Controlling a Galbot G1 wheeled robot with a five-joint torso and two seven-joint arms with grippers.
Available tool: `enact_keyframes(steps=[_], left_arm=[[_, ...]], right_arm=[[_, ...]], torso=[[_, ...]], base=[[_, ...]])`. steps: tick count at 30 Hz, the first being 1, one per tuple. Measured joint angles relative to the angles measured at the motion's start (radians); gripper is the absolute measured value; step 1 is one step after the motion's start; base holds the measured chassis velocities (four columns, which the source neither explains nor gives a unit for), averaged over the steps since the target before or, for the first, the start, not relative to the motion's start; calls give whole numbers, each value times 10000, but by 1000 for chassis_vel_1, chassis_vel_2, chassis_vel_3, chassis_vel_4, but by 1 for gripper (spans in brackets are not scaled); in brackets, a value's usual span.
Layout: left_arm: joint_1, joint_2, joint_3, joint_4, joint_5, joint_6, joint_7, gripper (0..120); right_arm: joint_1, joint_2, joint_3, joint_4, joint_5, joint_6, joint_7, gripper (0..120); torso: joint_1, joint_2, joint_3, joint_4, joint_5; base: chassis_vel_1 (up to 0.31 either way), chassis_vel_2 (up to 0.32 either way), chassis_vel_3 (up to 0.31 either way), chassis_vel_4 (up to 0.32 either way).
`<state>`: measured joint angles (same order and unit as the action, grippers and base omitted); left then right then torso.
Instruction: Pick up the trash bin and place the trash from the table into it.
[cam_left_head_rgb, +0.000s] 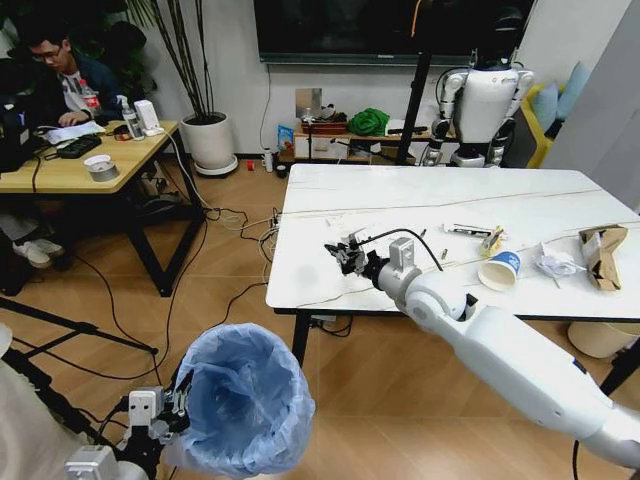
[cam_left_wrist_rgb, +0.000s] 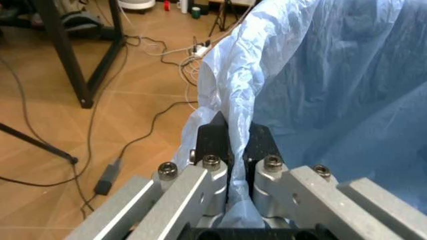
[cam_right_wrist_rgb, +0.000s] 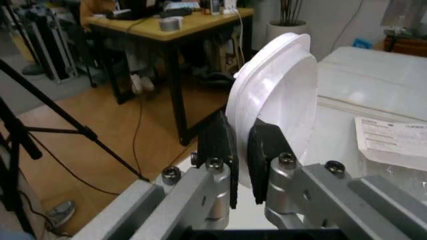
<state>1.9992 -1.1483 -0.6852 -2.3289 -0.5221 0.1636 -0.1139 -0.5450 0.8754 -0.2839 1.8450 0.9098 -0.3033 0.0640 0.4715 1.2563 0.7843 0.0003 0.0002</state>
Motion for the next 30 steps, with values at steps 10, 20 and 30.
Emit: enact_keyframes(steps=[10, 20, 30], left_arm=[[-723, 293, 420, 588, -398, 62, -34, 0], [-1445, 614, 982, 1253, -715, 176, -68, 0], [-1987, 657, 1589, 1660, -830, 188, -77, 0]], right_arm=[[-1148, -1277, -182, 1714, -424, 1425, -972, 4], [-1211, -1374, -249, 1719, -739, 1620, -1203, 4], [-1730, -1342, 47, 1760, -738, 1626, -1161, 4]], torso=[[-1, 2, 0, -6, -1], [-1, 2, 0, -3, -2], [-1, 2, 0, -3, -1]], base=[[0, 0, 0, 0], [0, 0, 0, 0], [0, 0, 0, 0]])
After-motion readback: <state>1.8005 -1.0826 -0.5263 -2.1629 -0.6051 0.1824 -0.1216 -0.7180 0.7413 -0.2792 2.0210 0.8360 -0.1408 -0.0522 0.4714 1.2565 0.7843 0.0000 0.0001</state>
